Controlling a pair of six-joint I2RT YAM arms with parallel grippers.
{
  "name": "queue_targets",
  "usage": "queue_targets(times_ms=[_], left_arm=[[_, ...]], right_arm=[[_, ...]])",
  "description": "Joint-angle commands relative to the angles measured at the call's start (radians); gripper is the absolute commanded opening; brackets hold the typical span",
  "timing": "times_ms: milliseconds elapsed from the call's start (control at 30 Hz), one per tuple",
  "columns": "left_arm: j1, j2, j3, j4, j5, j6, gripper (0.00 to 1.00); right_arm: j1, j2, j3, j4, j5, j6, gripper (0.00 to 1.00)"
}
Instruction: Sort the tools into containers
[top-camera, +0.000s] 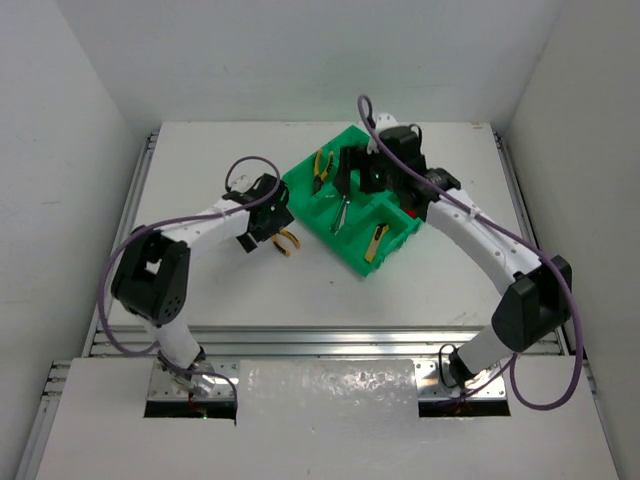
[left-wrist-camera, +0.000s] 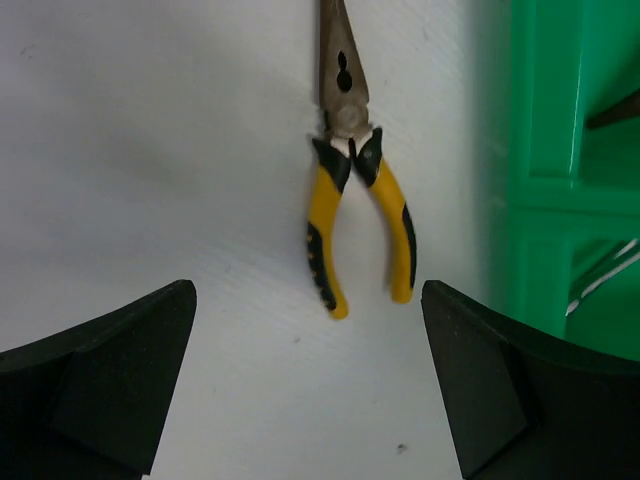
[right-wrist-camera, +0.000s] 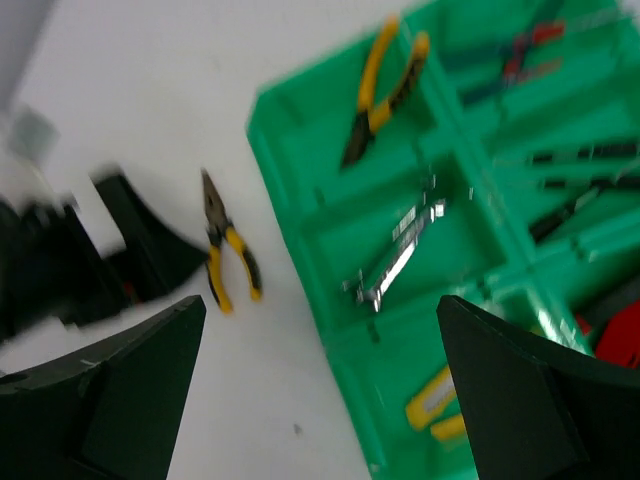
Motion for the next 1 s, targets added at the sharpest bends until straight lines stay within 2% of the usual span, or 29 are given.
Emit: queue_targets(times_ms=[0,100,333,400,500,600,633,700,833,900,967], left_arm=[[-0.009,0.104,0.125,-0.076,-0.080,-0.113,0.93],[-0.005,0.185,0.238,-0.145,-0.134,-0.129,0.89],[0.017,0.356,0.417,-0.250,-0.141,-0.146,0.76],[0.033,0.377,0.426,-0.235,-0.128,-0.129,0.67],[0.066,0.402,0.437,-0.233,-0.110,-0.120,0.64],[0.078,0.420,0.437,-0.221,-0.091,-0.103,0.56],[0.078,0.434,0.441,-0.222,-0.087,-0.101,0.50],[0.078,0.445,0.443,-0.215,-0.070,-0.097,0.49],[0.078,0.472,0.432,-0.190,-0.035,-0.080,0.37],[0.078,0.481,0.428,-0.175,-0.022,-0.072,0.34],[0.078,0.486,0.417,-0.167,-0.009,-0.067,0.26]], right_arm=[[0.002,-0.079,-0.193,0.039,-0.063,0.003,0.99],[0.002,-0.123,-0.292,0.054,-0.089,0.023,0.99],[0.002,-0.171,-0.348,0.066,-0.138,0.041,0.99],[0.002,-0.192,-0.360,0.069,-0.143,0.045,0.99],[0.002,-0.218,-0.380,0.085,-0.158,0.051,0.99],[0.002,-0.247,-0.405,0.101,-0.167,0.055,0.99],[0.002,-0.251,-0.406,0.102,-0.167,0.060,0.99],[0.002,-0.254,-0.408,0.103,-0.175,0.063,0.99],[0.002,-0.257,-0.411,0.108,-0.187,0.068,0.99],[0.002,-0.260,-0.415,0.111,-0.192,0.068,0.99],[0.002,-0.264,-0.423,0.118,-0.196,0.069,0.99]])
